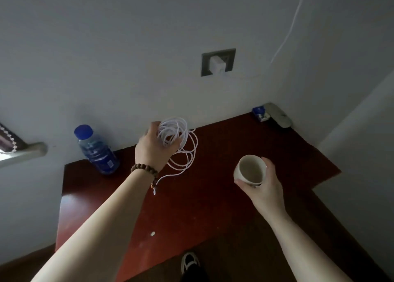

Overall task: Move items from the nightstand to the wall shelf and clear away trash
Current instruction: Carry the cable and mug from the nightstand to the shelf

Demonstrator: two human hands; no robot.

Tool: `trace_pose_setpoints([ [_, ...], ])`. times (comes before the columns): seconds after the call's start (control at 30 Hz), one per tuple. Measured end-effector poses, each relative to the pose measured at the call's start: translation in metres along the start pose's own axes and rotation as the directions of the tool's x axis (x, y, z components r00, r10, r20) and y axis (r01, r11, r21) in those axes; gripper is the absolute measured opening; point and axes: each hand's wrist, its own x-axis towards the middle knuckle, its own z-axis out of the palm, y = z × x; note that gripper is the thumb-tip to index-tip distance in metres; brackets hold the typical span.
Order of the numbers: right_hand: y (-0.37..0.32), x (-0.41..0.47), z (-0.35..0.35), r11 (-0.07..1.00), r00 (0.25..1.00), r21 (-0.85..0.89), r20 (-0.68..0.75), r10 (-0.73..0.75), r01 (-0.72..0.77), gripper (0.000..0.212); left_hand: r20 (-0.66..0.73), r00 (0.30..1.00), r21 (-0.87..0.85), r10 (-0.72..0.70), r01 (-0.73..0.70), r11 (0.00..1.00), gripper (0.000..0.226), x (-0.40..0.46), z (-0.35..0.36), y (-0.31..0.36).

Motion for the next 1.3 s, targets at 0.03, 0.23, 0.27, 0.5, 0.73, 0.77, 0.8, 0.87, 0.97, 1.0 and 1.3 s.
trace_pose_setpoints([
  [0.03, -0.001, 0.012, 0.006, 1.0, 1.0, 0.004, 0.019, 0.003, -0.003, 0.093, 0.003, 1.0, 0.02, 0.003, -0.003, 1.0, 0.06, 0.013, 0.001, -0.008],
  [0.23, -0.013, 0.073, 0.044, 0.999, 0.995, 0.016, 0.097, -0.031, 0.029, 0.095, 0.163, 0.983, 0.129, 0.079, -0.1, 0.987, 0.066, 0.064, 0.022, -0.049],
  [0.27, -0.014, 0.08, 0.049, 0.999, 0.994, 0.013, 0.103, -0.032, 0.031, 0.095, 0.202, 0.976, 0.16, 0.085, -0.118, 0.98, 0.067, 0.066, 0.03, -0.054],
  [0.5, -0.006, 0.106, 0.069, 1.0, 0.981, -0.017, 0.194, -0.021, 0.025, 0.098, 0.354, 0.935, 0.215, 0.022, -0.104, 0.971, 0.06, 0.059, 0.079, -0.08],
  [0.73, 0.0, 0.122, 0.073, 0.997, 0.964, -0.059, 0.266, -0.03, 0.047, 0.098, 0.429, 0.903, 0.297, 0.0, -0.141, 0.945, 0.064, 0.054, 0.101, -0.078],
  [0.77, 0.0, 0.123, 0.073, 0.997, 0.961, -0.058, 0.275, -0.038, 0.056, 0.098, 0.431, 0.902, 0.351, 0.005, -0.173, 0.92, 0.065, 0.05, 0.103, -0.077],
  [0.8, 0.001, 0.123, 0.074, 0.996, 0.958, -0.06, 0.283, -0.045, 0.065, 0.099, 0.421, 0.907, 0.404, 0.008, -0.195, 0.894, 0.068, 0.045, 0.106, -0.077],
  [0.87, 0.002, 0.124, 0.075, 0.994, 0.955, -0.075, 0.294, -0.05, 0.075, 0.099, 0.395, 0.919, 0.459, -0.019, -0.179, 0.87, 0.078, 0.037, 0.11, -0.076],
  [0.97, 0.004, 0.126, 0.076, 0.993, 0.949, -0.074, 0.311, -0.06, 0.087, 0.098, 0.405, 0.907, 0.474, -0.118, -0.097, 0.875, 0.1, 0.028, 0.109, -0.075],
  [1.0, 0.005, 0.126, 0.077, 0.993, 0.947, -0.07, 0.315, -0.063, 0.09, 0.098, 0.393, 0.91, 0.482, -0.135, -0.079, 0.873, 0.104, 0.024, 0.108, -0.073],
  [1.3, 0.015, 0.128, 0.087, 0.993, 0.929, -0.065, 0.364, -0.067, 0.098, 0.098, 0.231, 0.973, 0.449, -0.025, -0.084, 0.89, 0.083, -0.048, 0.129, -0.057],
])
